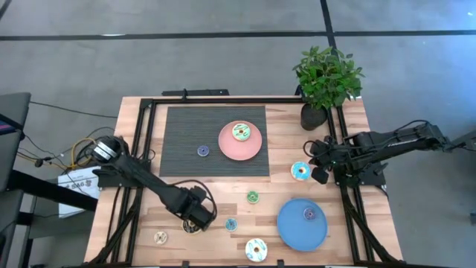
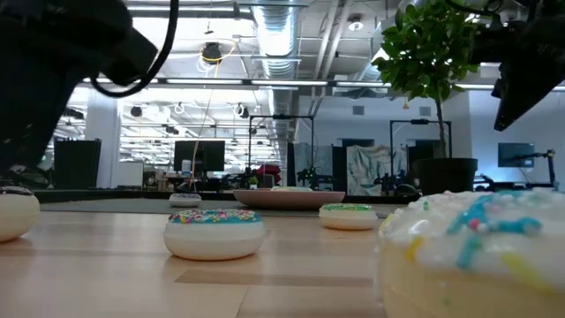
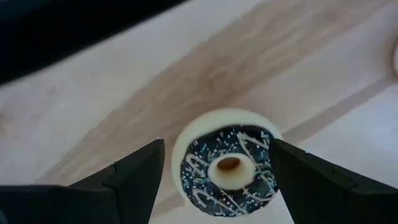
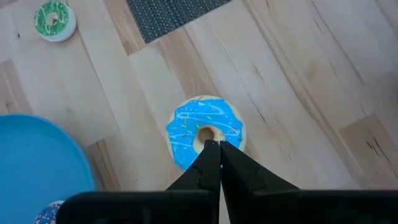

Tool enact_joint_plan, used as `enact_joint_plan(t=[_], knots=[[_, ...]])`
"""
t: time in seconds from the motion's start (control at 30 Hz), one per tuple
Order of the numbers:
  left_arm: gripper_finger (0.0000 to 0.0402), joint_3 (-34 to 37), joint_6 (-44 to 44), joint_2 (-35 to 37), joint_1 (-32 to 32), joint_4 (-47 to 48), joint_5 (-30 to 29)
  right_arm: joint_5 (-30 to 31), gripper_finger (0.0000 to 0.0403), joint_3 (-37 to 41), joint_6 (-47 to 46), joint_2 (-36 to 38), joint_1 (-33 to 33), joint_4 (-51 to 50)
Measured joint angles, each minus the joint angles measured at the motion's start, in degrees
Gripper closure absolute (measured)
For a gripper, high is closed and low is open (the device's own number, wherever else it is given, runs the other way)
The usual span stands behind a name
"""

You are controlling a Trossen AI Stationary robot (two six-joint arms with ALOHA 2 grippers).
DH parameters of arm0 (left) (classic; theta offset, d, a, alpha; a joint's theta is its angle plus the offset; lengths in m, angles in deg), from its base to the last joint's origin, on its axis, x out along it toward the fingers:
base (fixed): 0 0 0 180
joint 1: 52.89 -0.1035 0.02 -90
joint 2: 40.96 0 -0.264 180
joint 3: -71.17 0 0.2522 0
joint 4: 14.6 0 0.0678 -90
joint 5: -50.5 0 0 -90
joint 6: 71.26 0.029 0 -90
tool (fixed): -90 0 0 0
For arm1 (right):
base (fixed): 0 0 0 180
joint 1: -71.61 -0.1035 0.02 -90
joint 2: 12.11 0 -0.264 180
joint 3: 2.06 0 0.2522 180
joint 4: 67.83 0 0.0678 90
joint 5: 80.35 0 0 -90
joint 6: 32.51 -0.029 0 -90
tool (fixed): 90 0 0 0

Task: Pick & Place donuts
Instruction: Put the big black donut on the pink plate

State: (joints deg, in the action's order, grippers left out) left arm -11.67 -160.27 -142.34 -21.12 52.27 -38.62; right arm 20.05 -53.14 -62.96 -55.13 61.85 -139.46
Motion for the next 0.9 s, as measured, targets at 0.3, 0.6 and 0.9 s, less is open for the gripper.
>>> enact_joint_plan(t=[0.3,0.6,0.9], knots=[[0.0120,-0.02,0.65,-0.03,2.09,1.45,0.41,-0.03,0.0402,0.00,-0.09,-0.03,0.00,0.05],[0.0120,1.47,3.88,0.02,2.48,2.68,0.82,-0.12,0.0402,0.00,-1.64,-0.03,0.00,0.05],[0.0120,4.81,6.03,0.02,2.48,-1.53,3.40,-0.16,0.0402,0.00,-3.67,-0.03,0.00,-0.04]])
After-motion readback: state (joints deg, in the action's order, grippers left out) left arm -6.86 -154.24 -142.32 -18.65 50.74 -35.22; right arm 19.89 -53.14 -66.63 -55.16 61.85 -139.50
